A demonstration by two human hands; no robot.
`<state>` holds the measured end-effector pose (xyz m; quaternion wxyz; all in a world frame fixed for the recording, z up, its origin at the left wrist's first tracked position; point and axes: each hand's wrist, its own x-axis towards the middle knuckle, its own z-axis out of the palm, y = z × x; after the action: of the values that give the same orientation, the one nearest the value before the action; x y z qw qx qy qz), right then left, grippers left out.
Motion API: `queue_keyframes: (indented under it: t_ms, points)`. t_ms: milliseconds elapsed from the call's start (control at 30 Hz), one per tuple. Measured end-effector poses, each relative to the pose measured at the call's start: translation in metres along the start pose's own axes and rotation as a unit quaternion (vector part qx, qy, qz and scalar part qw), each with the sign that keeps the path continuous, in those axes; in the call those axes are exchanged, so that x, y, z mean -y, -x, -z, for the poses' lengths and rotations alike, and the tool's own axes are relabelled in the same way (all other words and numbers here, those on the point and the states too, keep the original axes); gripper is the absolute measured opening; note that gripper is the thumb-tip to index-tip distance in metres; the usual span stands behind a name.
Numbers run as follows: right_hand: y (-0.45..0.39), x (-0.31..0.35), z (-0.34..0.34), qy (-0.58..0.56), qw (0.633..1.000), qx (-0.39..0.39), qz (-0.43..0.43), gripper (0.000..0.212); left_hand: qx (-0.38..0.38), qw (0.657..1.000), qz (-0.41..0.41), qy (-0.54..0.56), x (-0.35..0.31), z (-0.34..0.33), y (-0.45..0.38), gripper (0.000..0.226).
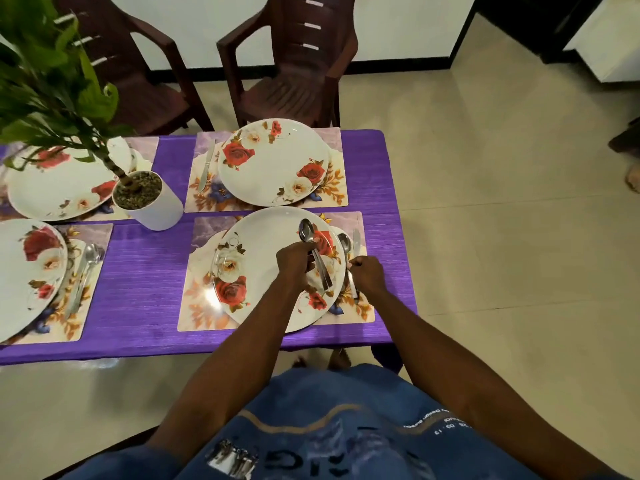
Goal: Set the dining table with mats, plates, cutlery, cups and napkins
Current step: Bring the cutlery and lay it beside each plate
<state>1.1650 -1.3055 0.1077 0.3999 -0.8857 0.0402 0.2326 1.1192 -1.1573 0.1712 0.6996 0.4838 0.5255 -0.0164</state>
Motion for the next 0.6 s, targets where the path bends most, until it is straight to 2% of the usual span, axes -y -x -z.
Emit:
queue_keyframes:
  t_ms: [600]
  points:
    - [0.01, 0.005, 0.001, 0.056, 0.997, -0.041, 0.016, 0.016, 0.005, 0.999, -0.026, 0.027, 0.001, 0.02, -0.004, 0.02]
